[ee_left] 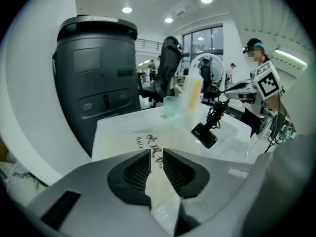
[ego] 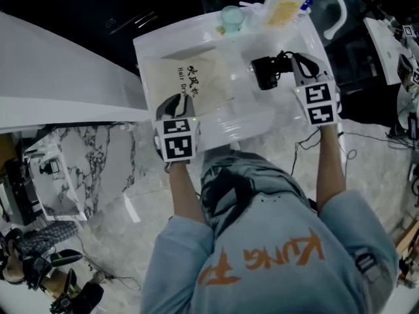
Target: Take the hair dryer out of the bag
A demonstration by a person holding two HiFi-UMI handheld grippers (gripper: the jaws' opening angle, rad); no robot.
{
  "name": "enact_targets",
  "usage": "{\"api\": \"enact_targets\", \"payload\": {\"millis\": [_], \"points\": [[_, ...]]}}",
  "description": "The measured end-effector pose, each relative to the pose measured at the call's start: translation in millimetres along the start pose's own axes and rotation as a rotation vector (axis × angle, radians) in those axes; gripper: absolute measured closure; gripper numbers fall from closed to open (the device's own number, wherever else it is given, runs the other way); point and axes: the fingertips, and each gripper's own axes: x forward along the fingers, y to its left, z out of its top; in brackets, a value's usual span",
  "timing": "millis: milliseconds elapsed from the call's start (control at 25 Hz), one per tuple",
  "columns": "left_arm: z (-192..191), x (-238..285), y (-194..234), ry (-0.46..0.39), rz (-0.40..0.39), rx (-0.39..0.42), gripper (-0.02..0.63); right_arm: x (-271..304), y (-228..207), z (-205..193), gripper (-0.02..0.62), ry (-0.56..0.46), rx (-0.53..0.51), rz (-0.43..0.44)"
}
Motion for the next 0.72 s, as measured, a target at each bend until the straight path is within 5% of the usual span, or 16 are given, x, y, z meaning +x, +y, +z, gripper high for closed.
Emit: {"api": "enact_targets", "payload": {"millis": [320, 720], "points": [[52, 15, -112, -0.237, -0.249, -0.103, 0.600, 7, -9, -36, 0.577, 0.090, 0.025, -0.020], [33, 26, -149, -0.177, -0.330, -0.063, 0.601, 26, -6, -75, 0.577, 0.179, 0.029, 0.000]]}}
